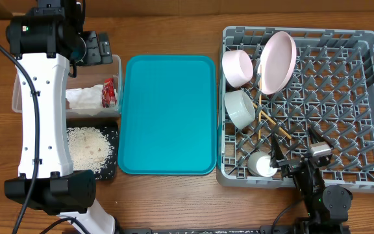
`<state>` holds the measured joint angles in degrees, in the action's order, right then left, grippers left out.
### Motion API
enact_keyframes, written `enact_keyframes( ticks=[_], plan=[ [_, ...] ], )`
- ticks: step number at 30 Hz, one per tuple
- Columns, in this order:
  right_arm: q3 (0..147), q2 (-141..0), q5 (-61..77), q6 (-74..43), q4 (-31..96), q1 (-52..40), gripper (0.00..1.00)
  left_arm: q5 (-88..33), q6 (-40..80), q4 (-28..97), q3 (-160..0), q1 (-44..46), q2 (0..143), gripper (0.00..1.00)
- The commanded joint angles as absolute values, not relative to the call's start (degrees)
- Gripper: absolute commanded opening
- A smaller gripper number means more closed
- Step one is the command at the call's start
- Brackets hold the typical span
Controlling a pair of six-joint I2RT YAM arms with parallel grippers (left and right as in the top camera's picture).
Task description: Sort waste into correct bins and load items into the dishwasher
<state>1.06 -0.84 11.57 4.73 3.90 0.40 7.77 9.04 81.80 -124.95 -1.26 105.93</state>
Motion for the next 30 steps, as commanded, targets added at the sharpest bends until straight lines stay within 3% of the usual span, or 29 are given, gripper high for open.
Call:
enact_keyframes(
  ticks=[1, 5, 11, 16, 20, 30],
  plan=[
    [0.4, -0.2, 11.0, 4.5, 3.6, 0.8, 1.00, 8.5, 9.3, 81.7, -124.8, -1.6, 106.6, 1.00],
    [0.4, -0.2, 11.0, 4.5, 3.6, 0.8, 1.00, 11.4, 8.8, 77.2, -124.7, -1.6, 105.4, 1.00],
    [0.4, -0.2, 11.0, 4.5, 3.6, 0.8, 1.00, 5.8, 9.0, 54.9, -113.7, -1.4, 97.4, 1.00],
    [0.4, -0.2, 11.0, 4.5, 3.6, 0.8, 1.00, 3.3, 9.0, 31.8, -85.0, -2.4, 81.3, 1.00],
    [0.4, -0.2, 11.0, 4.5, 3.6, 0.8, 1.00, 2.8, 9.0, 20.2, -62.0, -4.7, 66.2, 1.00],
    [0.4, -0.2, 11.0, 4.5, 3.6, 0.8, 1.00, 3.0, 9.0, -1.7, -22.0, -6.1, 35.1, 1.00]
  ],
)
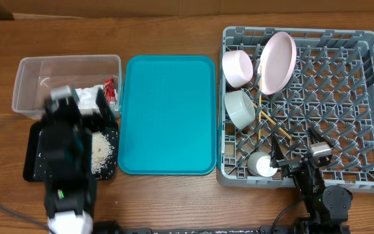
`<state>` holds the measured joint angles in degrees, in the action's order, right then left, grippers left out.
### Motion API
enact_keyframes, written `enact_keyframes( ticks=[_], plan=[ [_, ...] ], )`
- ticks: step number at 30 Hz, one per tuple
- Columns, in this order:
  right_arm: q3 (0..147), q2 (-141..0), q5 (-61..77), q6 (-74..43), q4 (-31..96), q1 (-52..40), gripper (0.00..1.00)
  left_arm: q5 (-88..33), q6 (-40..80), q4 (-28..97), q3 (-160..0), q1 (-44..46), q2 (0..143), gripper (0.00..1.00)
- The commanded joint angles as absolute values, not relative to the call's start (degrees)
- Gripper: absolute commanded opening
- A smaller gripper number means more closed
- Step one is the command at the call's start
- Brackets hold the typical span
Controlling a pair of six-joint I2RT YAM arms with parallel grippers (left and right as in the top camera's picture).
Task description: Sort waste into correct bins and load items into the dishwasher
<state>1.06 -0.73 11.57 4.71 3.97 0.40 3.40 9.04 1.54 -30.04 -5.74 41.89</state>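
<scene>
A clear bin (31,71) at the back left holds white tissue (86,96) and a red wrapper (111,90). In front of it a black tray (34,156) carries spilled rice (102,151). My left arm lies blurred over that tray, and its gripper (101,107) is at the bin's front edge, too smeared to read. The grey dish rack (343,97) on the right holds a pink bowl (237,67), a pink plate (278,62), a pale bowl (240,108), chopsticks (269,120) and a white cup (260,164). My right gripper (281,162) rests beside the cup.
A teal serving tray (167,117) lies between the bins and the rack with nothing on it. The brown table's front edge runs just below both arm bases.
My left arm was stretched far back with its gripper over the clear bin's far right corner; now it is drawn in low over the black tray. The right arm has not moved.
</scene>
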Motion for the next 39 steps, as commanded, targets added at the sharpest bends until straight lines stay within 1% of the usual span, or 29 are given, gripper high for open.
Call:
enact_keyframes(
  ticks=[1, 4, 11, 18, 24, 39],
  plan=[
    [0.4, -0.2, 11.0, 4.5, 3.6, 0.8, 1.00, 3.0, 9.0, -3.1, -19.0, -6.1, 32.4, 1.00],
    [0.4, -0.2, 11.0, 4.5, 3.6, 0.8, 1.00, 3.4, 9.0, -5.2, -11.2, -6.1, 24.3, 1.00],
    [0.4, -0.2, 11.0, 4.5, 3.6, 0.8, 1.00, 4.3, 8.8, -5.2, -1.5, -6.1, 12.3, 1.00],
    [0.4, -0.2, 11.0, 4.5, 3.6, 0.8, 1.00, 4.0, 6.2, 4.2, -0.3, -6.1, 4.2, 1.00],
    [0.4, -0.2, 11.0, 4.5, 3.6, 0.8, 1.00, 3.4, 4.7, 3.7, -0.3, -6.0, 0.1, 1.00],
    [0.4, -0.2, 11.0, 4.5, 3.6, 0.8, 1.00, 3.3, 4.7, 4.1, -0.3, -6.0, 0.3, 1.00]
  ],
)
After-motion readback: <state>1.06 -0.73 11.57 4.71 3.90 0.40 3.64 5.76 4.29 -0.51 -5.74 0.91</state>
